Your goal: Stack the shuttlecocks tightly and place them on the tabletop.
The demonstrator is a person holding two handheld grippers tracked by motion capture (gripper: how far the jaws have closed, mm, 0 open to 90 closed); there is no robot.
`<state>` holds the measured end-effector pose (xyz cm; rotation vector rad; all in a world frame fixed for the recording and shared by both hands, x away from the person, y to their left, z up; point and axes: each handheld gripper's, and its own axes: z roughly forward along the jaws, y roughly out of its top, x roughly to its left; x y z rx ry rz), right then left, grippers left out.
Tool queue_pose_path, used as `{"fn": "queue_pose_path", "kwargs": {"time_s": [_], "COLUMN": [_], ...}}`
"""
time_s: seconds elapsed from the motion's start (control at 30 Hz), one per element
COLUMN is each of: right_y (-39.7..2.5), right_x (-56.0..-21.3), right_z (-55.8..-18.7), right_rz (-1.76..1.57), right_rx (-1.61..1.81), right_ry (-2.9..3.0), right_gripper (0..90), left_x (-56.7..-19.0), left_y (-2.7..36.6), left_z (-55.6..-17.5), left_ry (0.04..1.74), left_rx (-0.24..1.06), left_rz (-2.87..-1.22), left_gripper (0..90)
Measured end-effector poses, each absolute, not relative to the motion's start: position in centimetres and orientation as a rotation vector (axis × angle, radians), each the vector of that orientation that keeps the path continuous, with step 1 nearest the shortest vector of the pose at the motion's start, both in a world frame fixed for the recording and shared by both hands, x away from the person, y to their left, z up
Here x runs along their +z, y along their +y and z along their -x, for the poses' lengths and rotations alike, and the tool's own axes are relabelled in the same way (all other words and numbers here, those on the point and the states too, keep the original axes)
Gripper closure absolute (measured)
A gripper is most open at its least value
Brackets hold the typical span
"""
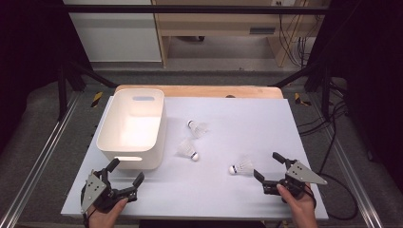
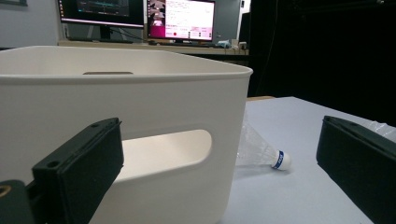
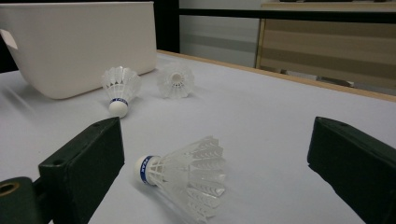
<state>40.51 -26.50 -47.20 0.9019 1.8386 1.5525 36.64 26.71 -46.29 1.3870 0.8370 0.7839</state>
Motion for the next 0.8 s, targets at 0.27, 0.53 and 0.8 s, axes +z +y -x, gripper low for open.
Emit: {"fn": "queue_pose_path", "kwargs": {"time_s": [0.27,0.53,0.8], "right_y": [-26.6,-26.6,-26.6], "right_x": [-47.3,-47.4,-47.2], "right_z": [-40.6,-40.6,-40.5], "right_rz": [-0.921,-0.928,-0.909], "right_rx": [1.545,1.532,1.525], "right_ry": [1.827,1.831,1.830], "right_gripper": [4.1,4.0,4.0], "left_x": [-46.2,-45.5,-45.7], "left_y": [26.3,24.2,22.3], "left_z": [-36.4,-35.2,-35.3], "left_ry": [0.830,0.791,0.842], "left_rx": [0.766,0.710,0.689], "left_rz": [-1.403,-1.435,-1.493], "left_gripper": [1.3,2.5,2.3]}}
